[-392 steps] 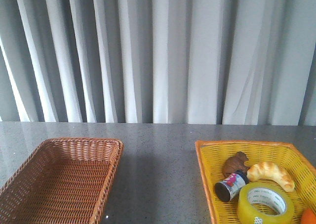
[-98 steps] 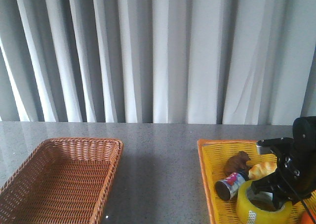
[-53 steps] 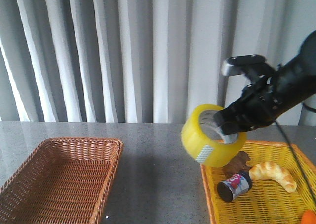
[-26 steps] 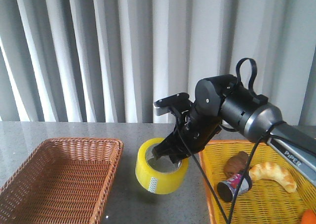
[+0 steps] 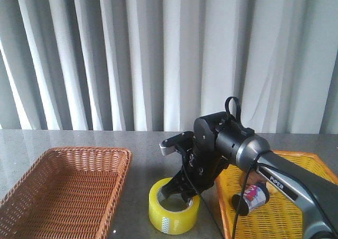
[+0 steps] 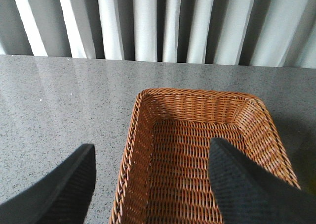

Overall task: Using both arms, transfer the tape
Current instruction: 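Carry the tape roll toward the table center and set it down, then open the right gripper and raise it away from the tape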

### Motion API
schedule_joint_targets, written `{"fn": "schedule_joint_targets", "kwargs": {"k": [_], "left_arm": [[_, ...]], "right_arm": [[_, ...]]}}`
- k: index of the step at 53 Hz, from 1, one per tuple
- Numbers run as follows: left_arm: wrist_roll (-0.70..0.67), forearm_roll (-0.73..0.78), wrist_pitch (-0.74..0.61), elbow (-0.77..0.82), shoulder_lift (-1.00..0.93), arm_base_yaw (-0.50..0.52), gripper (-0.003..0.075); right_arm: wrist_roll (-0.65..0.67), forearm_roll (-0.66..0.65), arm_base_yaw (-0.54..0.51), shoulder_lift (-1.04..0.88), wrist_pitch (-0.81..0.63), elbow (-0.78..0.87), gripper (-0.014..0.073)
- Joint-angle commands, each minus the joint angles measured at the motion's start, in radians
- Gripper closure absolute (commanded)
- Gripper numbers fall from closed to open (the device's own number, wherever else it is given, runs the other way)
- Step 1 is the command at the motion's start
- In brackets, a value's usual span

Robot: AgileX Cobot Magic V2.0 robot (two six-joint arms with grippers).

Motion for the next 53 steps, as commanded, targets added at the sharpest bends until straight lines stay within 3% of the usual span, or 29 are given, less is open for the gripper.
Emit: {"fn": "schedule_joint_targets", "kwargs": {"k": [1,13,29,44,53], "left_arm": [[-0.002,0.001,-0.064,-0.033,-0.008,-0.005,0.0256],[-0.002,0.001,-0.057,-0.033,-0.008,-0.005,0.0256],[-0.002,0.000,-0.057,-0.033,-0.008,-0.005,0.0256],[-0.002,0.000,-0.062,-0.033,-0.008,-0.005,0.0256],[0.003,0.003,-0.061,-0.033,-0.008,-0.013,0.0256]], "right_arm": [[0.000,-0.006,-0.004,-0.060,-0.050,-0.037,0.0448],[-0.007,-0.004,-0.004,-0.057,-0.046,-0.037,0.0391],[-0.039,0.025,-0.004,-0.079,-0.047,-0.037,0.0187],[-0.038,0.019,-0.007,-0.260,-0.154,-0.037,0.0183],[-0.034,-0.019,-0.007,-0.435,-0.242,-0.036,0.0231]]}}
